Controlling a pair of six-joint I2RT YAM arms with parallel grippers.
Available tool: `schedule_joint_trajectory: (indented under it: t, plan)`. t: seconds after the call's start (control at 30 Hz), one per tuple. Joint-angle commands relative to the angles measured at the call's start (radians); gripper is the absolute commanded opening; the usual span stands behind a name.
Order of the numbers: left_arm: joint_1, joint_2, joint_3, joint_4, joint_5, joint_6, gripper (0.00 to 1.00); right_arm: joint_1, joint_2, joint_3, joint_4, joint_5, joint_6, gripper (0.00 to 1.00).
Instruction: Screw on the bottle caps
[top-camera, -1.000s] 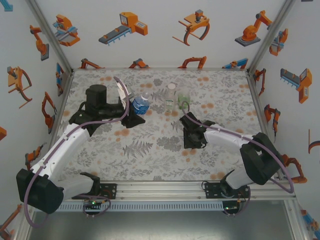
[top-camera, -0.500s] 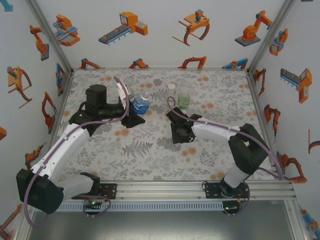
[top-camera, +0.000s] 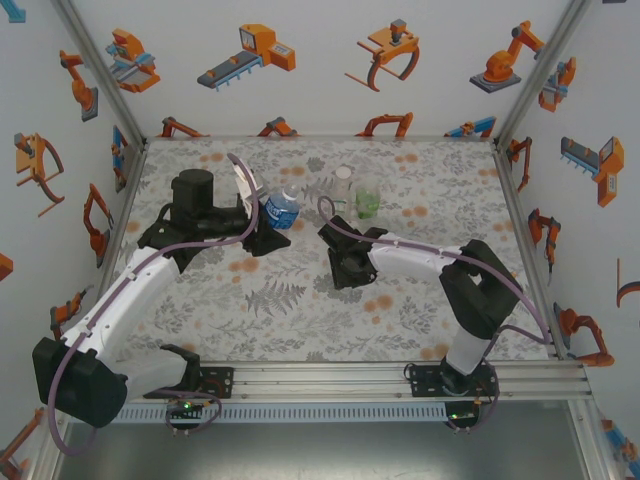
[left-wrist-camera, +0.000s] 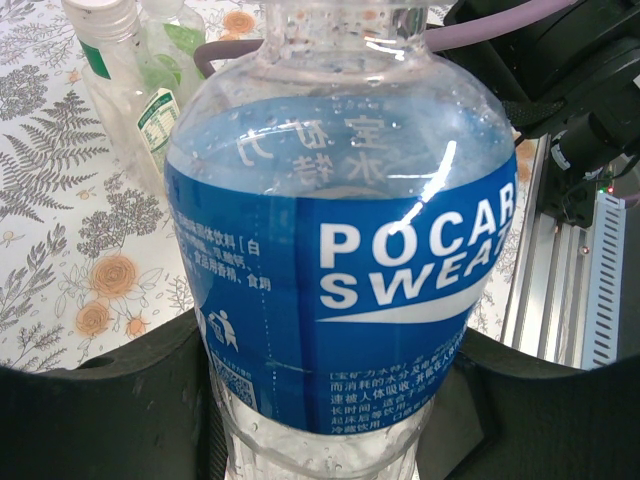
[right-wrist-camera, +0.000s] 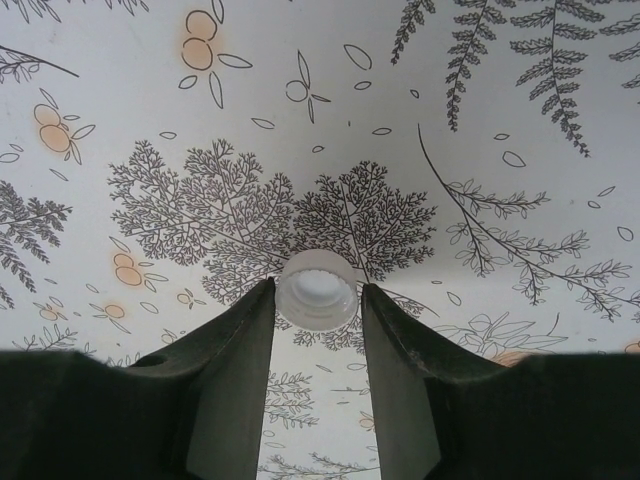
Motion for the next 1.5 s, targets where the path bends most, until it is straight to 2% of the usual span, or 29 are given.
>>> schedule_joint_trajectory:
  t: [0.0,0.27,1.47]
  plan:
    - [-0.002,-0.017,-0.007,0.017,0.006,0.007,0.0,0.004,-0.019,0.035,-0.045,0.026,-0.008,0.42]
    - [-0.003,-0.017,-0.006,0.018,0.006,0.007,0.0,0.012,-0.055,0.051,-0.063,0.024,-0.007,0.42]
    - [-0.004,-0.014,-0.006,0.017,0.008,0.005,0.0,0.018,0.013,0.039,-0.025,-0.019,-0.002,0.41]
